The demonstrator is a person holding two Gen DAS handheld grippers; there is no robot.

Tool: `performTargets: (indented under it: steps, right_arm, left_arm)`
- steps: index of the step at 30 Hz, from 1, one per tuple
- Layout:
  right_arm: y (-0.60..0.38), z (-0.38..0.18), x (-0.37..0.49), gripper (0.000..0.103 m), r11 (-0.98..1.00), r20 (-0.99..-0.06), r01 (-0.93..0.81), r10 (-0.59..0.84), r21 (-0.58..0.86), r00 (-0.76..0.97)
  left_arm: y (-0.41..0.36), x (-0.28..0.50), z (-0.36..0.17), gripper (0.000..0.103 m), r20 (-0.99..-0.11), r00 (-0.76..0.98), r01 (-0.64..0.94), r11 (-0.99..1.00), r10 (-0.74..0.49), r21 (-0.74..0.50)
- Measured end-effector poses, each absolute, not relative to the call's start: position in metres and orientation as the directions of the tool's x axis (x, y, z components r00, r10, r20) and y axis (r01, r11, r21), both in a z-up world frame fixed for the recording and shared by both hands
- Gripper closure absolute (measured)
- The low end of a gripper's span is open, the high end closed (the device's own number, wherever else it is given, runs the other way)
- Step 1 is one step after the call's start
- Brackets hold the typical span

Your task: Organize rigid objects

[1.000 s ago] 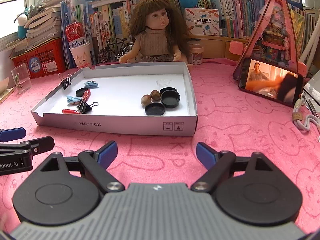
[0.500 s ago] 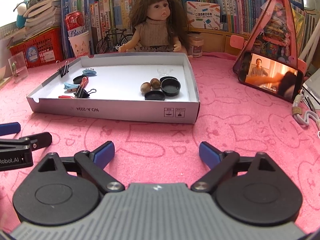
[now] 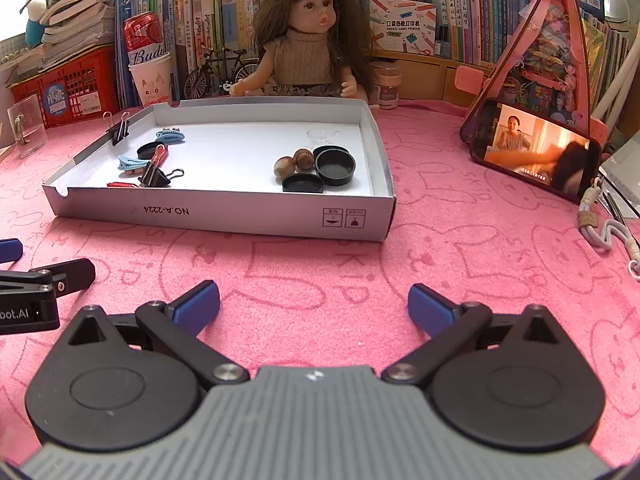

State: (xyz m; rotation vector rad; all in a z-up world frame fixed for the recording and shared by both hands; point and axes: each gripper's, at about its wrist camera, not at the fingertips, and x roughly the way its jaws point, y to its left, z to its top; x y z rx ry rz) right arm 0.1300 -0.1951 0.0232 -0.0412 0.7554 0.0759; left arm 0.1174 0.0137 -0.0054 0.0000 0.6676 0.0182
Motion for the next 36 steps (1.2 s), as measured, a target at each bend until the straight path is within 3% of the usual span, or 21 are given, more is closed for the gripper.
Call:
performTargets:
  steps: [36]
  right_arm:
    - [-0.1944, 0.0223, 0.1278, 0.0, 0.997, -0.683, -0.073, 0.046, -0.012, 0.729]
  left_arm:
    - [0.0143, 0.1191, -0.0065, 0.0, -0.621, 0.784, -0.021, 1.0, 0.018, 0.003]
